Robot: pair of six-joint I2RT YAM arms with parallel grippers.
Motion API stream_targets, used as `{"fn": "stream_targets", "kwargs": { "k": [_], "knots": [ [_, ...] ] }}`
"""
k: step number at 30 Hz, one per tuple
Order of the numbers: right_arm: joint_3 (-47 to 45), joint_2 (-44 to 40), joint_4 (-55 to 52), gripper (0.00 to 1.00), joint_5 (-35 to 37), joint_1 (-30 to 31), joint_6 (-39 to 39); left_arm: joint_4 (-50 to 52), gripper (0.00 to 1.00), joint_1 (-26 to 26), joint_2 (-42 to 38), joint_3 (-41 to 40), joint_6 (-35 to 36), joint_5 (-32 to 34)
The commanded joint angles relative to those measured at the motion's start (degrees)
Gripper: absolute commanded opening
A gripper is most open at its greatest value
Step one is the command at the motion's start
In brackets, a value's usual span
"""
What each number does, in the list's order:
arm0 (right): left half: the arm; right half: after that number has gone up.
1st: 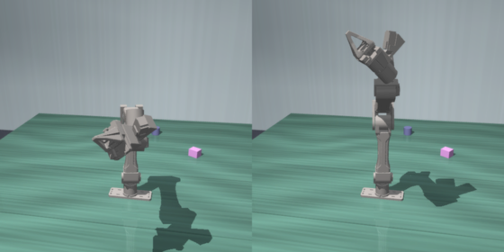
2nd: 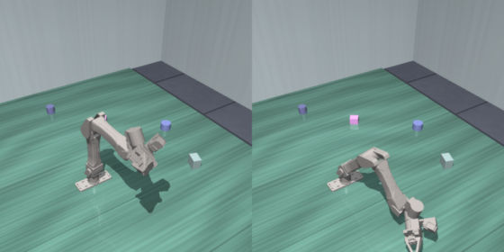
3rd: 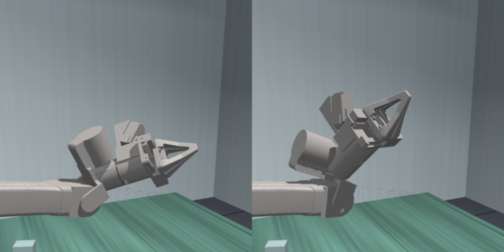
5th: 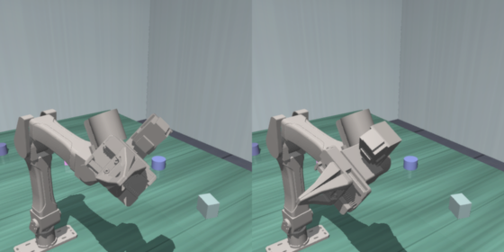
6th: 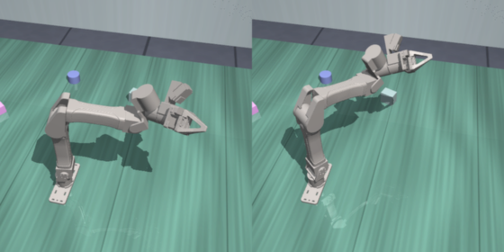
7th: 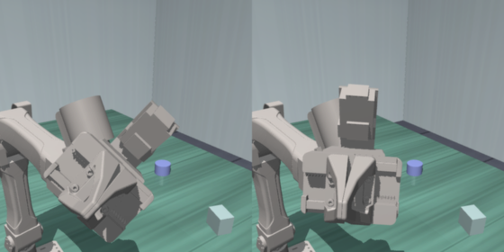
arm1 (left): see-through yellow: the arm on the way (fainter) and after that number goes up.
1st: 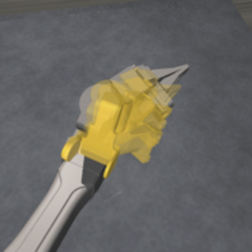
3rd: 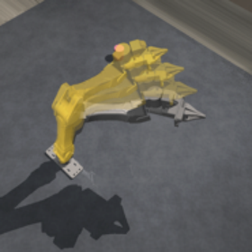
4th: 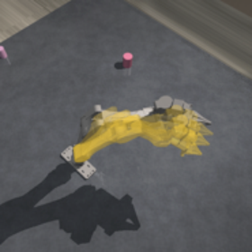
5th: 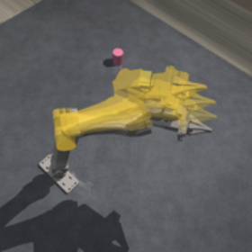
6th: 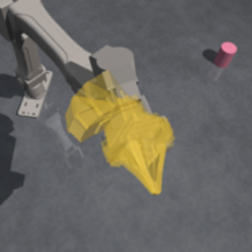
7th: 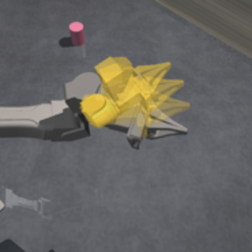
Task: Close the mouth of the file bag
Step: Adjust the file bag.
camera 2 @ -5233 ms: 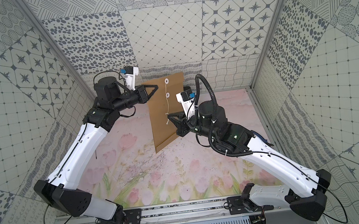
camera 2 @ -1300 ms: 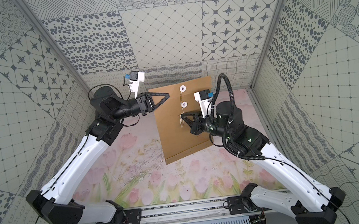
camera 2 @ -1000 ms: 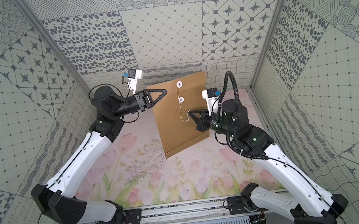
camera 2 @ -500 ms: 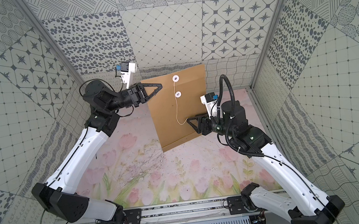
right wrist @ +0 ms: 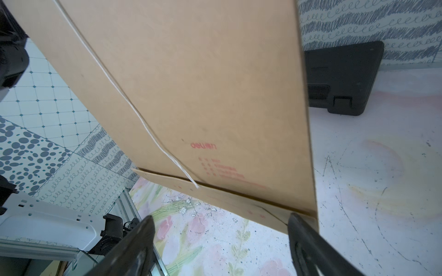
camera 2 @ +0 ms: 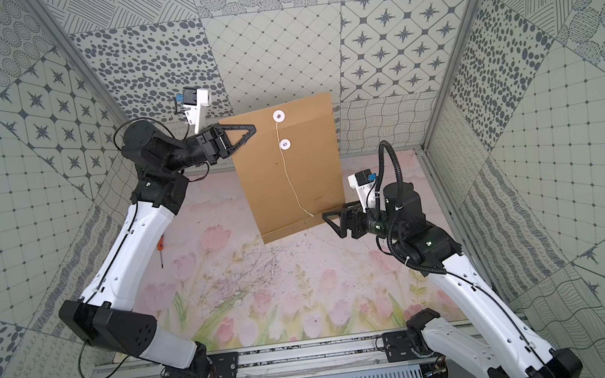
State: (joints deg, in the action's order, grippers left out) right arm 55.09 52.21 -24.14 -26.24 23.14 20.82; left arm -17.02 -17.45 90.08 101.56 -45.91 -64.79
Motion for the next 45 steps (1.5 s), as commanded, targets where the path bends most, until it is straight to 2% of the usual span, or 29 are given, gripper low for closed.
{"fn": "stream_targets", "kwargs": {
  "k": [1,6,11,16,18,20,23,25,27,33,35,42,45],
  "knots": [
    [0.1,-1.5,4.5,0.88,1.7,-0.3,0.7,-4.8,0.00,1.9,1.3,2.9,-4.5,-4.3],
    [11.6,5.6,5.6,0.89,0.3,-4.2,-0.4,-7.2,0.00,1.9,1.7,0.9,-8.1,-7.9],
    [15.5,12.2,16.4,0.91,-11.1,-10.6,6.6,-6.9,0.00,1.9,1.3,0.8,-8.7,-10.6],
    [20.0,17.0,18.6,0.92,-15.1,-10.8,6.3,-7.7,0.00,1.5,1.1,-0.3,-9.3,-11.6],
    [21.2,18.1,21.0,0.91,-18.8,-10.8,7.6,-8.1,0.00,1.1,1.2,-1.1,-9.3,-11.9],
    [21.9,19.1,23.8,0.86,-23.9,-10.7,9.8,-7.9,0.00,1.1,1.4,-1.3,-9.3,-11.6],
    [20.5,19.2,27.4,0.71,-27.5,-9.5,12.1,-6.7,0.00,1.1,2.1,-0.9,-8.5,-10.8],
    [19.4,18.7,29.2,0.51,-28.5,-9.0,13.4,-3.9,0.00,1.1,2.6,-0.2,-6.9,-10.0],
    [18.6,18.2,31.2,0.36,-29.3,-9.0,15.0,-2.2,0.00,1.1,3.0,0.2,-5.9,-9.6],
    [18.9,18.5,33.5,0.01,-31.4,-9.3,17.6,-1.8,0.00,1.1,2.5,-0.3,-6.0,-9.0],
    [18.2,19.1,37.1,0.00,-32.6,-9.8,20.7,-2.5,0.00,1.1,2.1,-0.6,-6.4,-9.2],
    [18.4,20.1,44.3,0.00,-35.3,-10.3,26.7,-6.2,0.23,1.3,0.1,-5.2,-8.8,-10.4],
    [18.8,20.1,46.1,0.00,-36.0,-10.9,28.6,-7.7,0.39,1.3,-1.6,-9.4,-8.6,-10.4]
  ]
}}
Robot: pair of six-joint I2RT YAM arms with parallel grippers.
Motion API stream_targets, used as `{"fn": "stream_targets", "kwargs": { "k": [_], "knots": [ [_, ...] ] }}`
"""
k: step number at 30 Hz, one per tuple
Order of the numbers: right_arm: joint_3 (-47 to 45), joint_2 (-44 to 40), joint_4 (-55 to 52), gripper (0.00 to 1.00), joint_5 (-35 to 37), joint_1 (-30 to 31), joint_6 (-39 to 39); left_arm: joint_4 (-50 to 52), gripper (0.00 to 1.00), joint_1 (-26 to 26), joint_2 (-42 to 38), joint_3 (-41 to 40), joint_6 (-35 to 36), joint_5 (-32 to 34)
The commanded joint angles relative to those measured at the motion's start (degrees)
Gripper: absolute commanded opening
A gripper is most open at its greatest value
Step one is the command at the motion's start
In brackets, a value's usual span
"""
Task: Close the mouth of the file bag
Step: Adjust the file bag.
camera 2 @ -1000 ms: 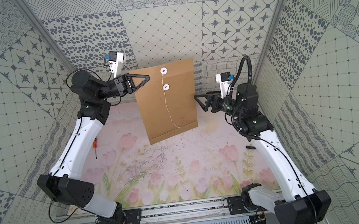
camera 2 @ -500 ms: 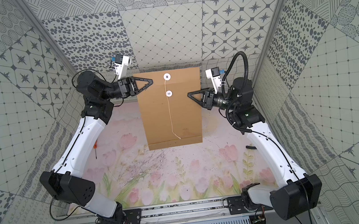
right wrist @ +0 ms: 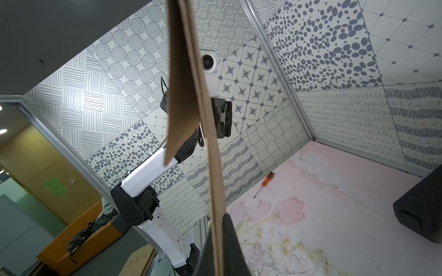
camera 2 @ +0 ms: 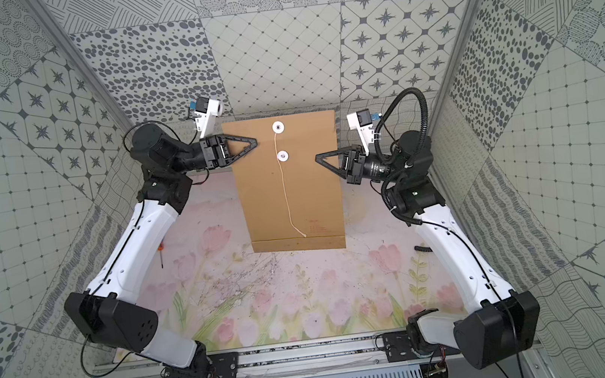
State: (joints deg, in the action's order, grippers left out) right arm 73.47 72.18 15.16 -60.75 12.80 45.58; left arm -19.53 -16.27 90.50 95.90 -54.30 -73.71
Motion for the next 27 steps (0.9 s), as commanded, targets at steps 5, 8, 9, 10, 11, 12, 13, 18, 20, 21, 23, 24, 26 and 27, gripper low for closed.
{"fn": "stream_targets", "kwargs": {
  "k": [5,8,9,10,11,12,13,18,20,21,23,24,26,27],
  "knots": [
    [0.7,0.9,11.0,0.00,-2.2,-1.3,8.0,-17.2,0.55,-0.1,-2.8,-9.0,-7.6,-1.7],
    [0.8,1.8,13.4,0.00,-2.4,-1.3,10.2,-19.2,0.55,-1.0,-2.8,-10.7,-8.3,-1.6],
    [0.8,1.9,13.9,0.00,-2.4,-1.3,10.5,-19.4,0.54,-1.5,-2.8,-11.0,-8.0,-1.5],
    [0.8,1.9,13.9,0.00,-2.5,-1.3,10.6,-19.6,0.52,-1.9,-2.7,-11.2,-7.6,-1.5],
    [0.7,1.9,13.9,0.00,-2.4,-1.3,10.6,-19.9,0.49,-2.1,-2.8,-11.3,-7.4,-1.7],
    [0.7,1.8,13.8,0.00,-2.4,-1.3,10.5,-20.9,0.44,-2.3,-2.7,-11.6,-7.6,-1.8],
    [0.8,1.8,13.8,0.00,-2.2,-1.3,10.6,-22.4,0.40,-2.4,-2.8,-12.3,-8.2,-1.9],
    [1.4,1.9,12.6,0.00,-2.2,-1.3,10.2,-28.3,0.14,-2.5,-2.5,-14.1,-10.4,-0.5],
    [1.2,1.7,12.2,0.00,-2.2,-1.3,9.7,-28.2,0.06,-2.5,-3.1,-14.3,-9.0,1.0],
    [1.1,1.6,11.8,0.00,-2.0,-1.3,9.5,-27.6,0.03,-2.4,-3.4,-14.5,-7.6,1.7],
    [0.9,1.2,10.6,0.00,-1.7,-1.3,8.9,-28.2,0.00,-2.4,-4.3,-15.7,-5.4,3.2],
    [0.9,0.9,9.1,0.07,-1.1,-1.3,7.9,-29.3,0.00,-2.3,-4.8,-16.6,-4.3,4.0],
    [1.1,0.1,5.0,0.19,0.2,-1.3,5.6,-31.1,0.00,-2.1,-5.4,-17.9,-3.0,5.7],
    [1.2,-0.5,1.8,0.29,1.4,-1.4,3.8,-31.5,0.00,-1.9,-5.4,-18.1,-2.9,6.6]
  ]
}}
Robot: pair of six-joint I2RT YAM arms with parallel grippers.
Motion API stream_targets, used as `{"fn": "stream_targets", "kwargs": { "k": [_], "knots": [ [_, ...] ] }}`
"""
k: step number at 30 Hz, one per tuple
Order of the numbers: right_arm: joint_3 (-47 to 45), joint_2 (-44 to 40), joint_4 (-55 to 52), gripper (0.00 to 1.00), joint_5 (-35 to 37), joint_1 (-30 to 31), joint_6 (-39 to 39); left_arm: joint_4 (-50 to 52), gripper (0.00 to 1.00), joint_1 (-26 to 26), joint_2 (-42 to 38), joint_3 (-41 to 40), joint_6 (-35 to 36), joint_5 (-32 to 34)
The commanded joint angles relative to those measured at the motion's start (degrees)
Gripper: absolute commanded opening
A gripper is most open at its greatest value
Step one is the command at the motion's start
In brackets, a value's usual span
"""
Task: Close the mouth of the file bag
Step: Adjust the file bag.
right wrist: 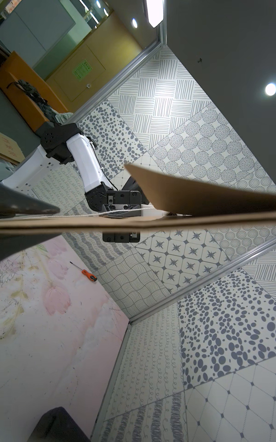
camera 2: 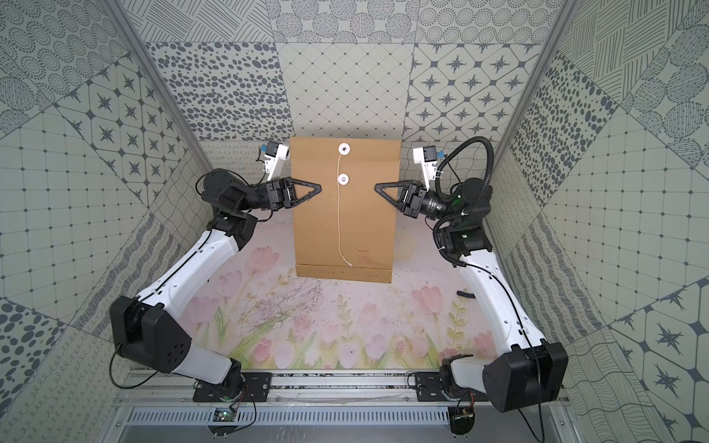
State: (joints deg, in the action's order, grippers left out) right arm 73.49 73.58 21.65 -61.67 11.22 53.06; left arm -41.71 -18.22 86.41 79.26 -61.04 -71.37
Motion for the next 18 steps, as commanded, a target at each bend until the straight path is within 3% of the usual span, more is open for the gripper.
{"fn": "stream_targets", "kwargs": {
  "k": [1,4,9,15,18],
  "knots": [
    [1.2,-2.8,-8.6,0.40,3.9,0.2,-5.7,-9.8,0.00,0.4,-1.2,-1.6,3.5,5.3],
    [0.1,-7.0,-21.5,0.55,12.1,0.1,-12.5,-8.7,0.00,1.6,-1.3,-2.1,3.5,9.5],
    [-0.5,-14.8,-39.5,0.60,27.7,2.3,-21.4,3.8,0.00,1.7,-5.4,-2.7,11.6,17.9],
    [1.5,-16.3,-51.0,0.58,47.3,20.3,-34.6,5.2,0.00,1.7,-4.3,-1.8,3.5,23.2],
    [0.7,-13.8,-50.0,0.56,51.1,26.2,-38.4,3.7,0.00,1.7,-4.1,-1.6,0.4,23.4]
  ]
}}
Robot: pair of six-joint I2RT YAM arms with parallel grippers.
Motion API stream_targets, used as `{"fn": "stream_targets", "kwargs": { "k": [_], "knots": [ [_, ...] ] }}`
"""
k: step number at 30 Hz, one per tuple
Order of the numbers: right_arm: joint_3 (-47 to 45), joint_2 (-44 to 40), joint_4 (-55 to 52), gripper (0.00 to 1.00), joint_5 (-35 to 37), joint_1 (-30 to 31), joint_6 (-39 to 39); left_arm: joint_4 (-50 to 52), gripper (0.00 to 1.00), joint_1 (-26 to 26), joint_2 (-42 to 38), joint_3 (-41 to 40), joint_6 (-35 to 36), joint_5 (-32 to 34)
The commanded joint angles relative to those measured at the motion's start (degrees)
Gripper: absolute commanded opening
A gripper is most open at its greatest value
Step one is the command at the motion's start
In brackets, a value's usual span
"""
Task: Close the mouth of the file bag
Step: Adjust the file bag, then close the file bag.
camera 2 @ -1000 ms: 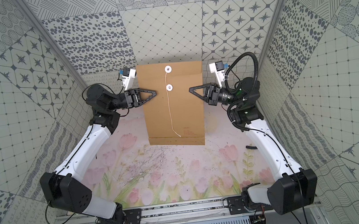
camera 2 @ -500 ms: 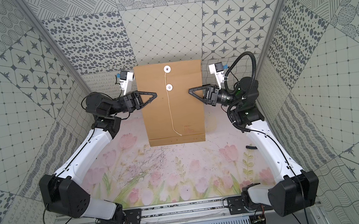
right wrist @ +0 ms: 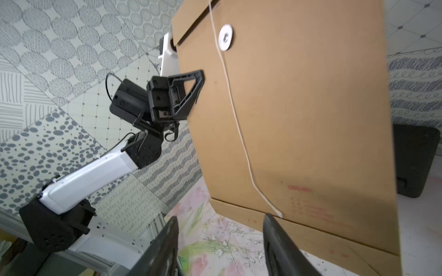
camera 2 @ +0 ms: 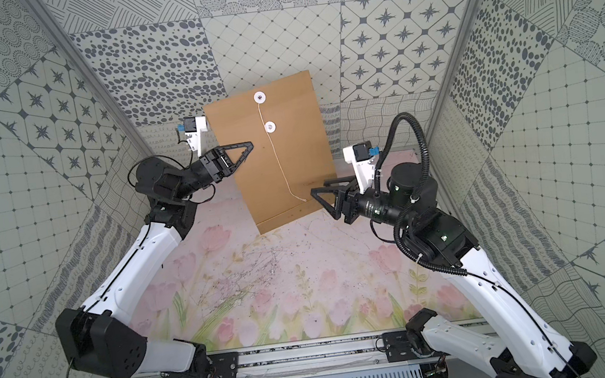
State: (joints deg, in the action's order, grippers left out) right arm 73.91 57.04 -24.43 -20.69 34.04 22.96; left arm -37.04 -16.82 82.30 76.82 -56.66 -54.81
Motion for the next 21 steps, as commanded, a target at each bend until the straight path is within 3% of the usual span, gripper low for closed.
{"fn": "stream_targets", "kwargs": {
  "k": [1,5,21],
  "knots": [
    [0.3,3.8,-3.4,0.55,10.7,4.6,-9.3,-0.9,0.00,0.4,0.0,1.2,-4.7,6.8],
    [0.0,7.9,-1.0,0.55,13.9,8.6,-14.1,1.9,0.00,0.3,-0.5,3.0,-7.3,7.4],
    [3.5,15.1,5.0,0.54,24.7,11.0,-21.9,12.8,0.00,-2.5,-0.9,7.3,-5.6,8.2]
  ]
}}
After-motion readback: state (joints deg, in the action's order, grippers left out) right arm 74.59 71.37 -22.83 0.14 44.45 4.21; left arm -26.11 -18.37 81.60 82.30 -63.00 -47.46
